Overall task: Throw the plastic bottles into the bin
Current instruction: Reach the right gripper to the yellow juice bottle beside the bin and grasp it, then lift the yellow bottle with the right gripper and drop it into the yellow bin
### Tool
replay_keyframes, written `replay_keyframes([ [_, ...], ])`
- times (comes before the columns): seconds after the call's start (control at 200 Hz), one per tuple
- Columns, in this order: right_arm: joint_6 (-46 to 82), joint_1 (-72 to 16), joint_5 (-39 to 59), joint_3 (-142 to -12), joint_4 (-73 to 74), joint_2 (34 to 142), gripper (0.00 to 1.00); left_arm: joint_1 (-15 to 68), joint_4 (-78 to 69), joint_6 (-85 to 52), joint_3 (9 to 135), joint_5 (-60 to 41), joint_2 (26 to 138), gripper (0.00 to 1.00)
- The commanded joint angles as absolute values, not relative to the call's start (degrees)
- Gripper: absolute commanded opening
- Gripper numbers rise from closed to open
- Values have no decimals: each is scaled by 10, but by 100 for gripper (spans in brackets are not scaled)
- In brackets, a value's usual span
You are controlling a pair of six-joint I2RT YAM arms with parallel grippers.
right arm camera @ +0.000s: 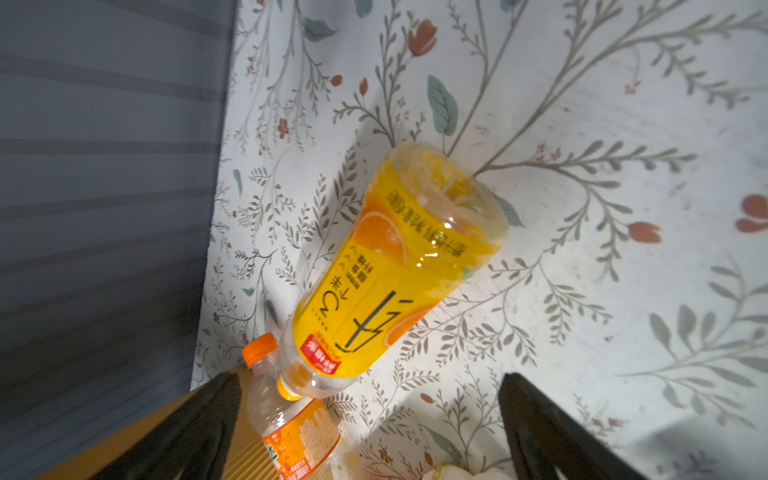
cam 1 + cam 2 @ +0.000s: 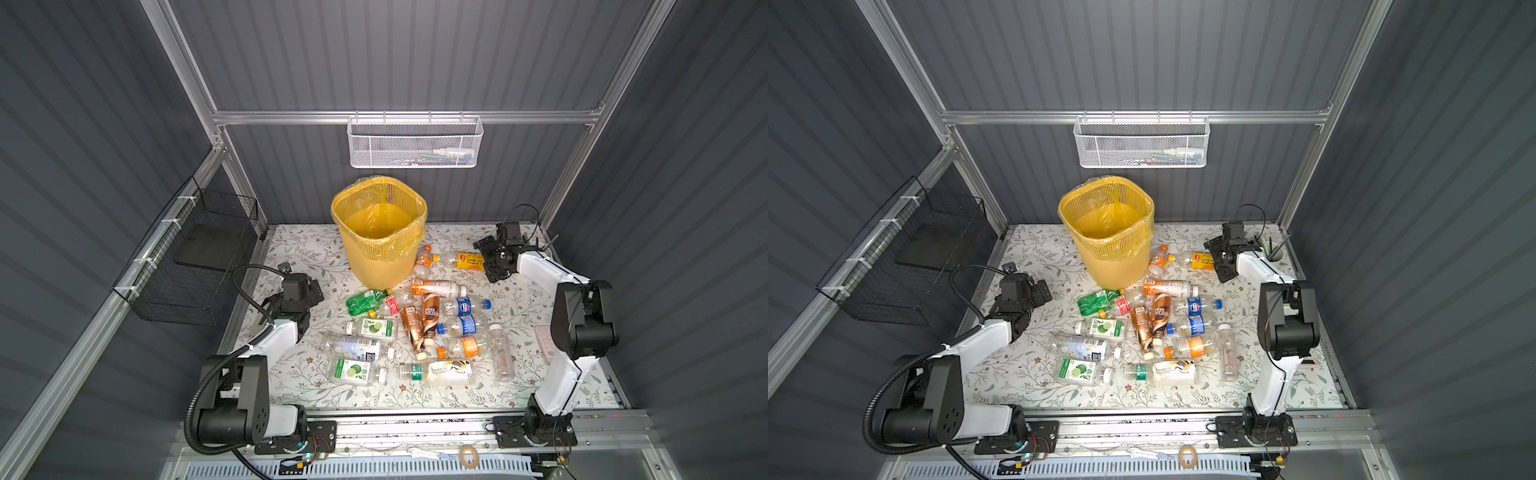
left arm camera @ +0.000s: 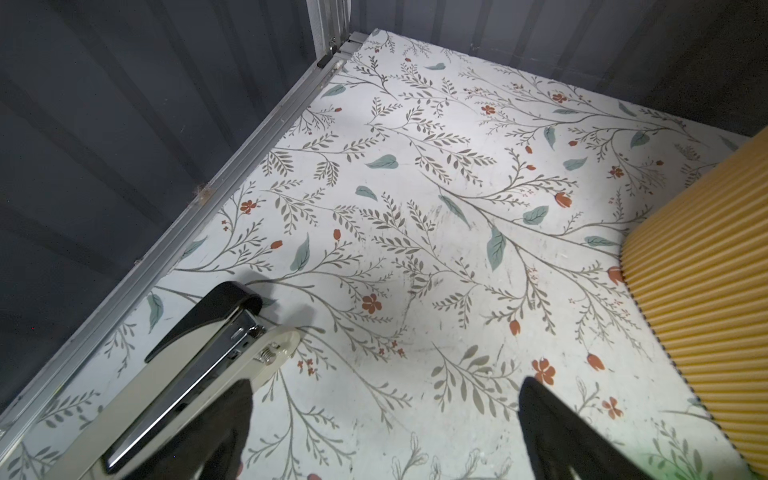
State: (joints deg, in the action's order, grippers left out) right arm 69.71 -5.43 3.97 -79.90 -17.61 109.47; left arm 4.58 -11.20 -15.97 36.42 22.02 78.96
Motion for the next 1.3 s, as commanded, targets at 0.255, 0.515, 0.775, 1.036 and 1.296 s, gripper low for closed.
replay_keyframes([
  [0.255, 730, -78, -29, -921, -286, 1198, 99, 51, -103, -174, 377, 222, 808, 99],
  [0.515, 710, -82, -54, -980, -331, 1255, 98, 51, -97, -172, 380, 222, 807, 100],
  [0.775, 677, -82, -85, -1003, -338, 1279, 80, 51, -91, -170, 380, 224, 806, 99],
  [1.036, 672, -81, -35, -948, -242, 1243, 65, 51, -82, -184, 378, 224, 794, 99],
  [1.296, 631, -76, 8, -898, -120, 1145, 61, 51, -78, -212, 362, 227, 764, 99],
])
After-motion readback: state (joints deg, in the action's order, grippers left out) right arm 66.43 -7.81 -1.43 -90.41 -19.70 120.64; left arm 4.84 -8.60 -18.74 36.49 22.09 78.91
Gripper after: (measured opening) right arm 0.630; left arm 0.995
